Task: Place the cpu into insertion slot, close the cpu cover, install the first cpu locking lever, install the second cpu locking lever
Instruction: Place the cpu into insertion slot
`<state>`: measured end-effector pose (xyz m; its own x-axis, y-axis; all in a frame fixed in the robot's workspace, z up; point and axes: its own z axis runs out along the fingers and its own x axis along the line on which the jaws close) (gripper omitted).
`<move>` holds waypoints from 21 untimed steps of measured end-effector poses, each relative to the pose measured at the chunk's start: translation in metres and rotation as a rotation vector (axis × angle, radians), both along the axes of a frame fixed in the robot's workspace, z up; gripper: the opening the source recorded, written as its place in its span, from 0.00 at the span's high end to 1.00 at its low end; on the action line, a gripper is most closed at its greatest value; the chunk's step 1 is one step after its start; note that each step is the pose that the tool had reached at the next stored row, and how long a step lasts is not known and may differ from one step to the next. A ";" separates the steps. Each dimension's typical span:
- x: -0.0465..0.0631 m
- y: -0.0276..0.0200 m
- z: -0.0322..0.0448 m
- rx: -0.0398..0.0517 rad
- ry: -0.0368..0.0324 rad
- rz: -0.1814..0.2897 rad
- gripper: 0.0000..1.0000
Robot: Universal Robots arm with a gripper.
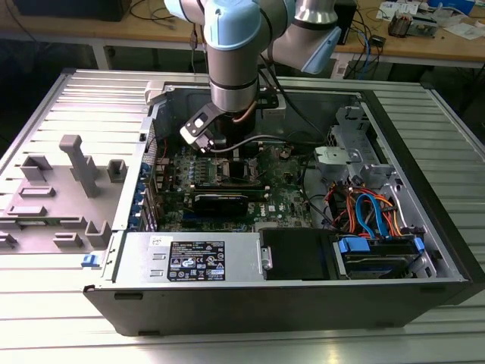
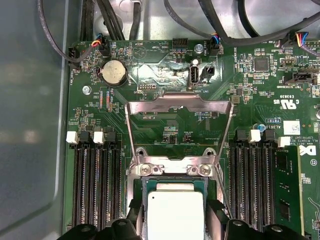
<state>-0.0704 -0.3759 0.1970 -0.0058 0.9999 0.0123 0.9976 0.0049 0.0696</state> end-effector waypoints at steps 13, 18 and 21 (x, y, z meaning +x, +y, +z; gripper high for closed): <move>0.004 0.0000 0.0223 -0.0059 0.0333 0.000 0.59; 0.004 0.0001 0.0225 -0.0059 0.0333 0.000 0.83; 0.004 0.0000 0.0274 -0.0061 0.0334 0.000 0.89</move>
<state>-0.0666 -0.3759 0.2244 -0.0056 1.0000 0.0064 0.9993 0.0053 0.0362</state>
